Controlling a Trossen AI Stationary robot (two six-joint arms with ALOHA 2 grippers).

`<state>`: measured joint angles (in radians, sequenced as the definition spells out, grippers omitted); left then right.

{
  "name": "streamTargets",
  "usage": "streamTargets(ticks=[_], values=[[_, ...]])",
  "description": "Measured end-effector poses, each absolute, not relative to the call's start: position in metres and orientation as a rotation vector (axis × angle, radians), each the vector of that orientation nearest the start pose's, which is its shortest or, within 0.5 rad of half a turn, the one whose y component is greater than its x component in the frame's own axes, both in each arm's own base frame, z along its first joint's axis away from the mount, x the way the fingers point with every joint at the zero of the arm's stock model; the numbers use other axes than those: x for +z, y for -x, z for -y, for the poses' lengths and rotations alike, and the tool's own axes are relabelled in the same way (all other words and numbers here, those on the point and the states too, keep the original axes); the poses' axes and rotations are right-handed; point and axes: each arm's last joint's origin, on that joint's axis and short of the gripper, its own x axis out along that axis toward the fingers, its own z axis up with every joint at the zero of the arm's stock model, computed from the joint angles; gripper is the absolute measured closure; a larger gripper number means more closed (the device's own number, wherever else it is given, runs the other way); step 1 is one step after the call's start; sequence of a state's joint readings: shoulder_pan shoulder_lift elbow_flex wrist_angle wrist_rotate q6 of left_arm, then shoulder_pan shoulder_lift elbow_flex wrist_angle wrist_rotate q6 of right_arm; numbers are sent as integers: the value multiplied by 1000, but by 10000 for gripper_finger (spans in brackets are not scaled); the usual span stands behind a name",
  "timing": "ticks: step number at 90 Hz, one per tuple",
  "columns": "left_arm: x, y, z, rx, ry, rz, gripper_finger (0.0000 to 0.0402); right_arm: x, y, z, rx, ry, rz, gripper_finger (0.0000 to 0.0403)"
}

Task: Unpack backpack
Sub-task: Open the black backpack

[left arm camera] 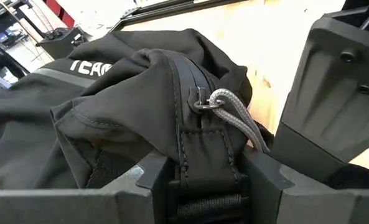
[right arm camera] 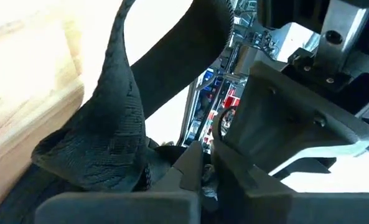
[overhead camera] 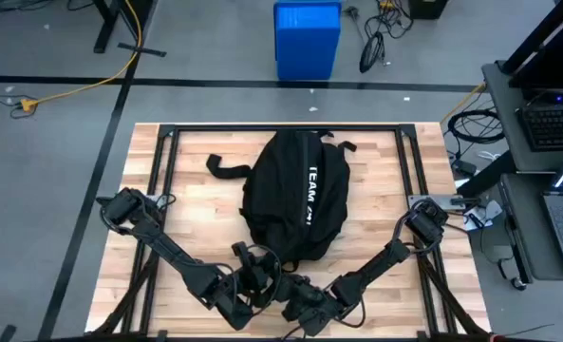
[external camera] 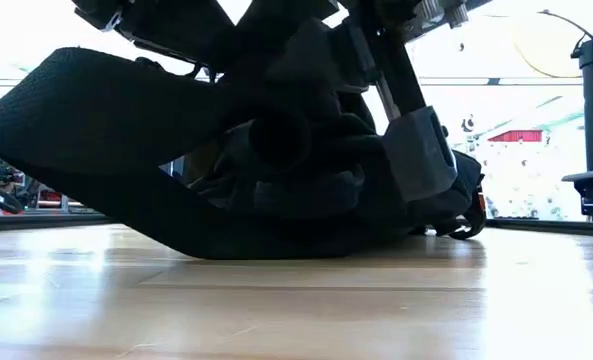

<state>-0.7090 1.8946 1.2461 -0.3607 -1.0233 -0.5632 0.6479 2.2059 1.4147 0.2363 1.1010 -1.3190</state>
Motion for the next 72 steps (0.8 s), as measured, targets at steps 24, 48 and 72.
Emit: streamTargets(ticks=[24, 48, 72], values=[[181, -298, 231, 435, -261, -563, 272, 149, -371, -271, -180, 1684, -601, 401], [181, -292, 238, 410, -276, -564, 272, 180, -355, -284, -230, 1598, -534, 402], [181, -282, 251, 373, -284, -551, 272, 212, -347, -275, -305, 1478, -522, 403]])
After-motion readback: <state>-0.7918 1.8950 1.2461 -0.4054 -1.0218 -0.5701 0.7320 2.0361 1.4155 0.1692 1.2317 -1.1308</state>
